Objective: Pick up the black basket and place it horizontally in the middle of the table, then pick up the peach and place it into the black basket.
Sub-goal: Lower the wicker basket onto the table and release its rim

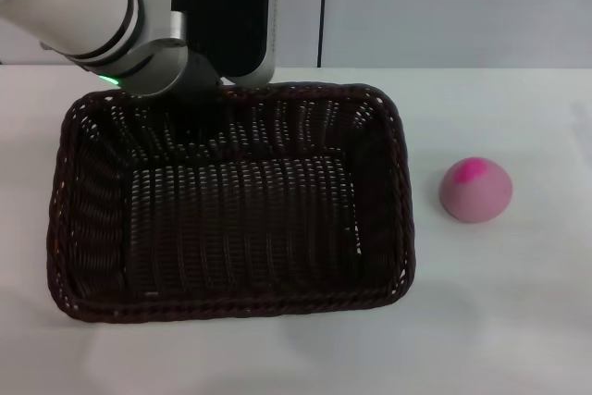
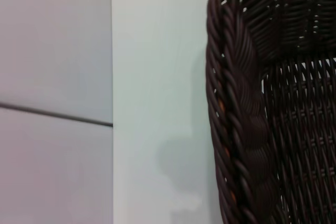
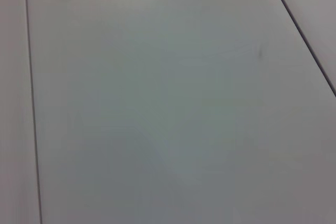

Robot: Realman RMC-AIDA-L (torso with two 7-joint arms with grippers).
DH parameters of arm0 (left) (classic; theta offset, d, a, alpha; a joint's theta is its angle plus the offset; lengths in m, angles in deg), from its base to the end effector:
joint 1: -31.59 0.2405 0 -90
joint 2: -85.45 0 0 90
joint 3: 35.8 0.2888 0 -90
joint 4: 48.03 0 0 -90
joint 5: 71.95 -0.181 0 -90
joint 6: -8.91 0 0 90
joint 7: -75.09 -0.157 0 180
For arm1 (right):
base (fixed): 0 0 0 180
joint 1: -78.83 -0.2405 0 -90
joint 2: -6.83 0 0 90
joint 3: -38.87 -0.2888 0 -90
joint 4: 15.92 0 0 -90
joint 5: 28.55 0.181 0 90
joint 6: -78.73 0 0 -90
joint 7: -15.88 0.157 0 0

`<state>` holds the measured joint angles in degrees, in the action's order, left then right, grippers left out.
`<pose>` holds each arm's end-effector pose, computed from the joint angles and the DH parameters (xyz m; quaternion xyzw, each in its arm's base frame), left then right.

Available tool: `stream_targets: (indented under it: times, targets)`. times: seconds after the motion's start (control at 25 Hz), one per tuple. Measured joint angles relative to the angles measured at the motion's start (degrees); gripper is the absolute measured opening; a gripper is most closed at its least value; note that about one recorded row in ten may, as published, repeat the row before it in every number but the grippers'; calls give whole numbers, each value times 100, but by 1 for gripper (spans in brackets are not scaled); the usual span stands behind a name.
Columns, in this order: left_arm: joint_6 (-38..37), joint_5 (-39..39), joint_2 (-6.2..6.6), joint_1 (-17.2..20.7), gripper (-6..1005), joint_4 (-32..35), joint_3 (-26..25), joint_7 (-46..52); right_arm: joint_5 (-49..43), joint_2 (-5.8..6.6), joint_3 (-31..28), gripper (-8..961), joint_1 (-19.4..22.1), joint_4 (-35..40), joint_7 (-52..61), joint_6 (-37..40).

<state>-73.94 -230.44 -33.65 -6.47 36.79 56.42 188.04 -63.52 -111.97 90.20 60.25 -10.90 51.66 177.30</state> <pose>-0.1722 0.3689 -0.0351 -0.9322 0.1296 0.2849 0.1817 0.3167 0.2809 0.0472 -0.6252 0.1809 0.5312 0.5424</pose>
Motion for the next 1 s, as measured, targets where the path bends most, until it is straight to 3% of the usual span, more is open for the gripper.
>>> stream_targets:
  times: [0.48, 1.0]
  targets:
    - [337, -169, 14, 272, 294, 99, 367, 149, -2, -3, 0, 635, 14, 8, -20, -39]
    - [749, -344, 10, 266, 294, 165, 757, 83, -10, -2, 0, 634, -2, 7, -31, -107]
